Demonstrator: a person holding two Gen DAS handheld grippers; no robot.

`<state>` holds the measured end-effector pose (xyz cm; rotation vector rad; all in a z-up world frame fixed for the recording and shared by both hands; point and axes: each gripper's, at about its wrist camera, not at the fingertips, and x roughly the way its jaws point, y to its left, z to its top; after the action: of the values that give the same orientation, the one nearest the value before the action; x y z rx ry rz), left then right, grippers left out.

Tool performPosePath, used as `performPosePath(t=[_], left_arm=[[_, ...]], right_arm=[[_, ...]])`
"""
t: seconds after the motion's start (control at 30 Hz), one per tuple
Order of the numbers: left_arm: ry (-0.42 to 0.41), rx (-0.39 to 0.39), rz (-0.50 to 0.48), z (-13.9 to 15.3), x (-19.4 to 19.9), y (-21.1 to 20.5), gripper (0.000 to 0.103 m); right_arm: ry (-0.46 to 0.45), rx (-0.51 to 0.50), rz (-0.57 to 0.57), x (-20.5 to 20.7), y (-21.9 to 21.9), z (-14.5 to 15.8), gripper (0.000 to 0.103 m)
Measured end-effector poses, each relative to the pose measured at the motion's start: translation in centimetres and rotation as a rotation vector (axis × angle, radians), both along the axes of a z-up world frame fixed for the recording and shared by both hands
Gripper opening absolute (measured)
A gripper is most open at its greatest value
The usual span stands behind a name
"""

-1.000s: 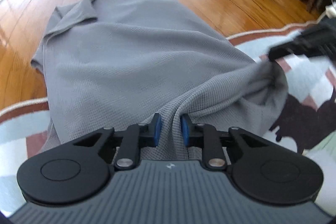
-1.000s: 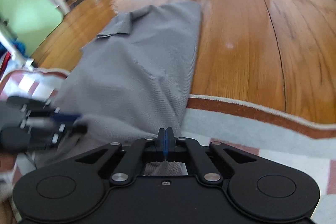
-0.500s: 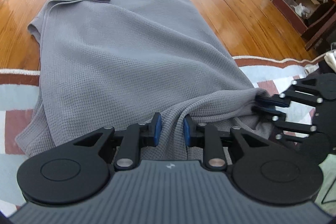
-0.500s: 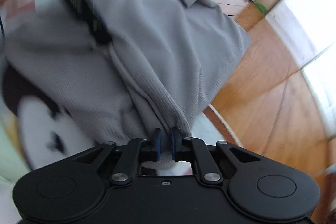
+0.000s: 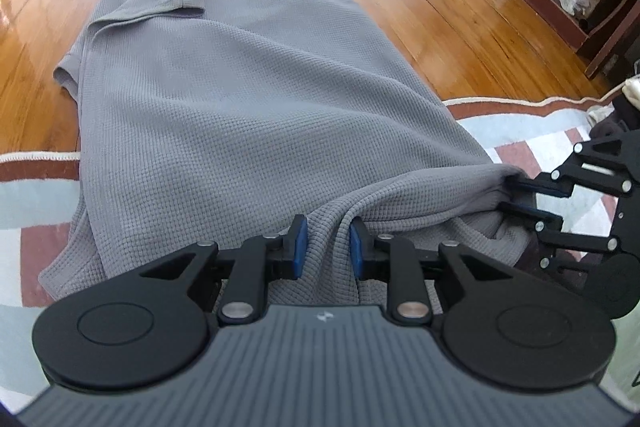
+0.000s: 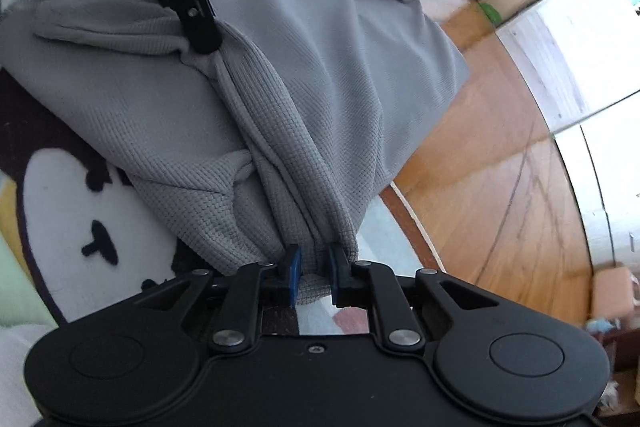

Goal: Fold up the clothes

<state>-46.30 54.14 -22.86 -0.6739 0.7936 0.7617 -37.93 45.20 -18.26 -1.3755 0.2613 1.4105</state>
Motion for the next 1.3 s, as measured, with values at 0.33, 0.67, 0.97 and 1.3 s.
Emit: performPosePath(t=[0.33, 0.67, 0.97, 1.3], left_arm=[[-0.010, 0.001, 0.006, -0.2, -0.1, 0.0, 0.023], [-0.041, -0.073, 0.053, -0.2, -0.9, 0.9, 0.023], [-0.049, -0.077, 0.046, -0.3, -1.1, 0.8, 0.023], [-0.035, -0.063, 0.044, -0.2, -0.6, 0.4, 0.023]], right_arm=[[0.314, 0.034, -0.122, 4.1, 2.2, 0.9, 0.027], [0.638, 0.044, -0.266, 8.8, 2.7, 1.3, 0.010], [0.292, 0.061, -0.051, 4.1, 2.1, 0.2, 0.014], [0.199, 0.106, -0.008, 2.9, 3.9, -0.6, 0.003]])
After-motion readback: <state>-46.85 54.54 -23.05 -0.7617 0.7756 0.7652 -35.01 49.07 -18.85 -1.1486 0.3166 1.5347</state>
